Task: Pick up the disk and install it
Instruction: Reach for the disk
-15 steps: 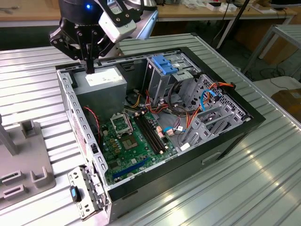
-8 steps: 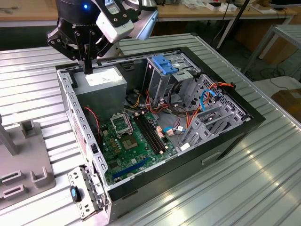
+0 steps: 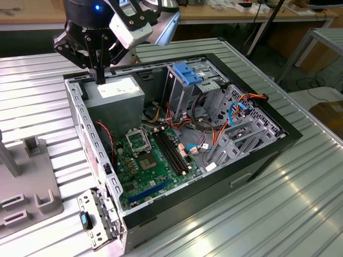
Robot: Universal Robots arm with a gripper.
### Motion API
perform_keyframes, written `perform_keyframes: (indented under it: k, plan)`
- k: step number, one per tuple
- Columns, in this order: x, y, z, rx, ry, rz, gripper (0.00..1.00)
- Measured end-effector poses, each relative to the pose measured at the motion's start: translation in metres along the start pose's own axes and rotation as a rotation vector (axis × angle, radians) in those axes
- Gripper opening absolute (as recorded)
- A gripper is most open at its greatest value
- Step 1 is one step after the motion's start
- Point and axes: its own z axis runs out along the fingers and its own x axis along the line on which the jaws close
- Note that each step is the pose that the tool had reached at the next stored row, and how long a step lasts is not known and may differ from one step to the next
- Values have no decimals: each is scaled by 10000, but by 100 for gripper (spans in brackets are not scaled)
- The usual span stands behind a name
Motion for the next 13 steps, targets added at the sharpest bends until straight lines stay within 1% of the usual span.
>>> perform_keyframes:
  k: [3,6,8,10,12,13]
  plan:
    - [27,-2,-1,0,-1,-1,11]
    - [145,-11,-4,-2,-2,-1,11]
    - [255,-19,-7,-2,-3,0,11]
    - [301,-23,-8,-3,-4,-1,11]
    - [390,-29,-11,-3,-4,0,11]
    - [420,-32,-11,-3,-5,0,11]
